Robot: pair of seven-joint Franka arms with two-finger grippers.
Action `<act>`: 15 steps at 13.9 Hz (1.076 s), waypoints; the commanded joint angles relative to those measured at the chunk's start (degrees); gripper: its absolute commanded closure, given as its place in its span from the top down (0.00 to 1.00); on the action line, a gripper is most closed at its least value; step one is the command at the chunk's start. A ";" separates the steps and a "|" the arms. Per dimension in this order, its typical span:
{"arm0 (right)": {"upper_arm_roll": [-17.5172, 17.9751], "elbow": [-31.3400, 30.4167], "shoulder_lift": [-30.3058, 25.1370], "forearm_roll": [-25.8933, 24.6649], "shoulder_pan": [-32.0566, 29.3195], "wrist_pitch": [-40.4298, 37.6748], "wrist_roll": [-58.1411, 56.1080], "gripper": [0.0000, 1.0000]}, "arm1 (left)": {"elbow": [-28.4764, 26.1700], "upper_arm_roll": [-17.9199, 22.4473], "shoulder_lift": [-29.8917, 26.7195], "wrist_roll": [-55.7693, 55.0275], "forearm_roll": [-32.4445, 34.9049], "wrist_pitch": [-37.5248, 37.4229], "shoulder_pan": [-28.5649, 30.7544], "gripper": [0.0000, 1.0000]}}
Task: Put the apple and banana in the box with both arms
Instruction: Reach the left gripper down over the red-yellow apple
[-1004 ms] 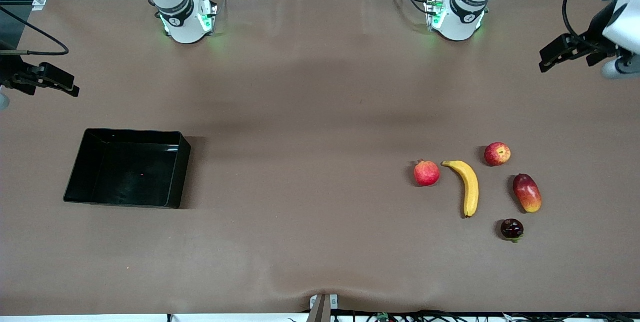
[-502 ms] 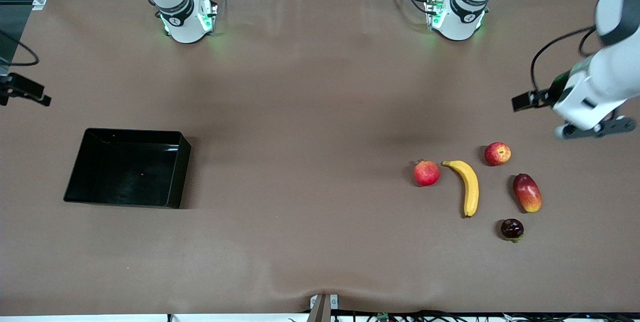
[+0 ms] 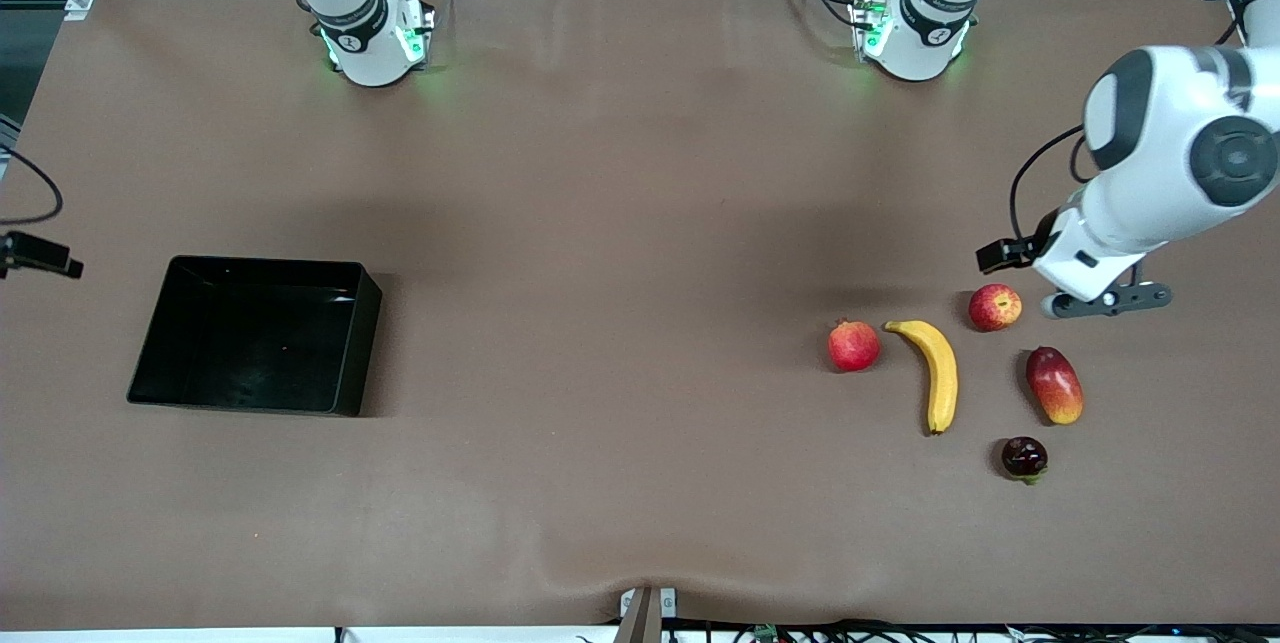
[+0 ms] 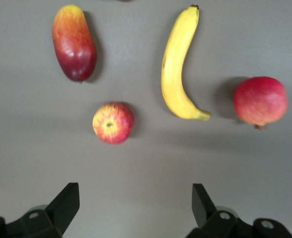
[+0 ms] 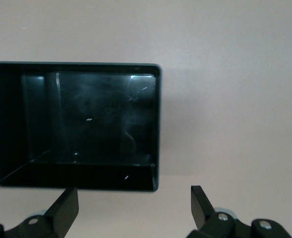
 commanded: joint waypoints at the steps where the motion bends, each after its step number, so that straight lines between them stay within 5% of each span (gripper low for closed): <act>1: 0.99 -1.74 3.92 -0.26 -2.71 6.49 -2.61 1.00 | -2.90 -0.36 1.37 -0.34 1.63 4.58 1.51 1.00; 5: 0.99 -8.15 6.82 -0.26 -2.72 18.19 -3.77 1.00 | -4.48 -0.36 5.86 0.71 1.98 9.76 3.79 1.00; 13: 1.16 -8.87 15.44 -0.26 -2.55 22.69 -4.29 1.00 | -2.12 -0.36 14.30 0.80 6.20 12.58 6.00 1.00; 14: 1.25 -8.78 16.40 -0.26 -2.81 22.60 -4.30 0.80 | -1.59 -0.45 15.09 0.80 6.20 12.58 6.09 1.00; 15: 1.25 -8.69 17.28 -0.26 -2.98 22.60 -4.30 0.38 | -1.33 -0.45 15.88 0.80 6.20 12.58 6.00 1.00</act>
